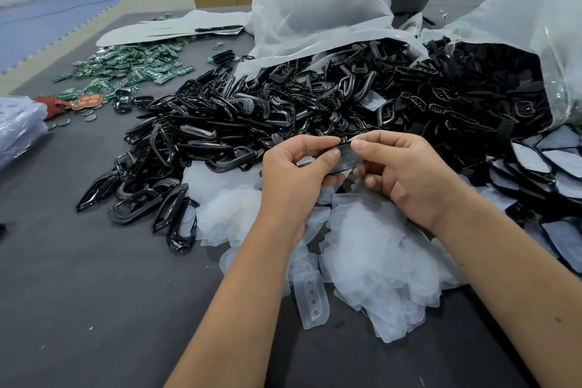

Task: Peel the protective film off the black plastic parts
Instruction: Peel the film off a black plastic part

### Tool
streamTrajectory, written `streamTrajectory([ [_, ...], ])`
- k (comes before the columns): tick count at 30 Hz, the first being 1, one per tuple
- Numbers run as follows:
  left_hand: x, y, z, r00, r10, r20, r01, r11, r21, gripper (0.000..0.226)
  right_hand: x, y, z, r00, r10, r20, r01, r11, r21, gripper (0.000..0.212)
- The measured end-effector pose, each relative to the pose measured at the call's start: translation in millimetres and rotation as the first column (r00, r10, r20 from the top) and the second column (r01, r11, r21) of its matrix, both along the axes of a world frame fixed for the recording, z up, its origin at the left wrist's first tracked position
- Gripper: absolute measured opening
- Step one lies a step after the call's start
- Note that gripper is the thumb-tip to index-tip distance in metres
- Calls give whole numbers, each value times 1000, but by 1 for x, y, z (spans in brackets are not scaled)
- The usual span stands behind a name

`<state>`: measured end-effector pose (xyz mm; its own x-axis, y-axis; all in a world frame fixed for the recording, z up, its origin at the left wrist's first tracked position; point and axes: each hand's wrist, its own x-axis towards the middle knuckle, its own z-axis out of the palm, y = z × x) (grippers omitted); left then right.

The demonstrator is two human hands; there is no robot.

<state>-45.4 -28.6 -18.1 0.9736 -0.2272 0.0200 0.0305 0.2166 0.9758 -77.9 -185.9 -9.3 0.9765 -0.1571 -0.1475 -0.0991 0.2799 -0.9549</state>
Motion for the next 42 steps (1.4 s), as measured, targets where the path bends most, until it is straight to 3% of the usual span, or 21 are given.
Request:
streamTrajectory([
  [3, 0, 0, -2, 1000, 0, 7, 0, 1000, 17, 18, 1, -1, -1, 1000, -8, 10, 8, 1000, -13, 12],
  [11, 0, 0, -5, 999, -11, 41, 10, 1000, 25, 14, 0, 1, -8, 996, -38, 85, 47, 993, -107, 23],
  [16, 1, -2, -6, 999, 6, 34, -7, 1000, 23, 14, 1, -1, -13, 990, -66, 125, 86, 984, -158, 3],
  [27, 1, -3, -6, 999, 31, 40, -32, 998, 45, 21, -1, 3, -15, 971, -79, 226, 157, 921, -357, 6],
  [42, 2, -2, -1, 1000, -19, 17, 19, 1000, 2, 20, 2, -4, -13, 992, -44, 116, 55, 994, -95, 7],
])
